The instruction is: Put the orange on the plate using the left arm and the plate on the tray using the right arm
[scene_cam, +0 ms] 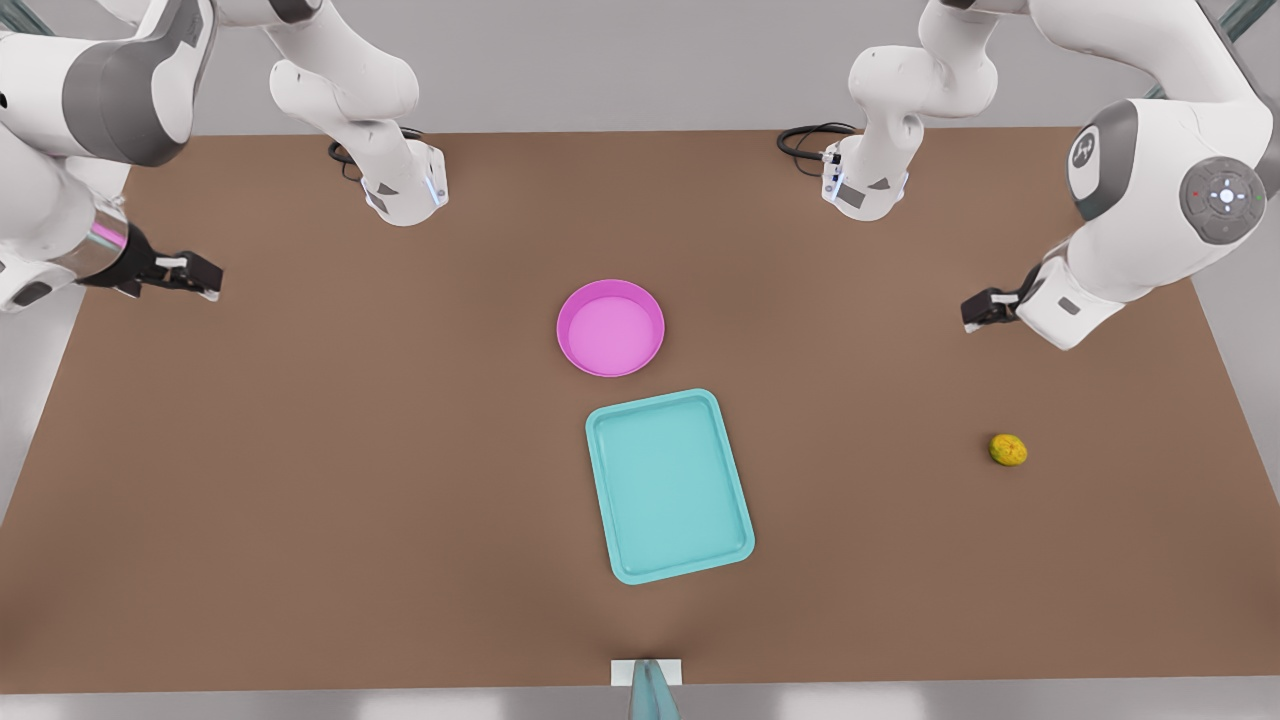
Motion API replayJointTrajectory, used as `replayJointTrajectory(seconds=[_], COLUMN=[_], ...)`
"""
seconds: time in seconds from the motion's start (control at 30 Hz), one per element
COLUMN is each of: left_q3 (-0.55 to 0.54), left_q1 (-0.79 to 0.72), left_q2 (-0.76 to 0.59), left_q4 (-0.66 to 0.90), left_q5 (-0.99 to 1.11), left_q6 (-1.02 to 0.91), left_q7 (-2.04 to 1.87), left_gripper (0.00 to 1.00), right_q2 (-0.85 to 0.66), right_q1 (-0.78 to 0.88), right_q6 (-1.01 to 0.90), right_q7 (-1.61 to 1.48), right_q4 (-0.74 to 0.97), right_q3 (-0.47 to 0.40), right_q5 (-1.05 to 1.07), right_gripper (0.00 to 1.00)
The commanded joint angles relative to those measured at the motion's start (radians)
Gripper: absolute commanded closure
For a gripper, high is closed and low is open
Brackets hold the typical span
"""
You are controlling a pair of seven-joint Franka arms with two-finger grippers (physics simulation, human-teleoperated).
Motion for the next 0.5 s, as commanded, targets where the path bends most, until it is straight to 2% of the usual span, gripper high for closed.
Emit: replayJointTrajectory(seconds=[0.0,0.07,0.13,0.23,0.33,0.47], left_q3=[0.0,0.029,0.045,0.045,0.045,0.046], left_q1=[-0.001,0.005,0.113,0.249,0.287,0.292], left_q2=[0.0,0.05,0.245,0.422,0.482,0.544], left_q4=[0.001,-0.009,-0.004,-0.01,-0.068,-0.073], left_q5=[0.0,0.0,-0.006,-0.011,-0.002,-0.002], left_q6=[0.064,0.075,0.222,0.425,0.603,0.67], left_q7=[-0.049,-0.064,-0.018,0.441,0.546,0.539], left_gripper=[0.0,0.0,0.0,0.0,0.0,0.0], right_q2=[-0.003,0.0,0.003,0.004,0.006,0.029], right_q1=[0.002,0.002,0.002,0.002,0.002,0.002], right_q6=[0.124,0.124,0.124,0.122,0.121,0.122], right_q7=[-0.006,-0.006,-0.008,-0.008,-0.008,-0.006], right_q4=[-0.004,-0.002,-0.002,-0.002,-0.002,-0.007], right_q3=[-0.001,-0.001,-0.001,-0.001,-0.001,-0.001], right_q5=[0.001,0.001,0.002,0.001,0.001,0.004], right_gripper=[0.0,0.0,0.0,0.0,0.0,0.0])
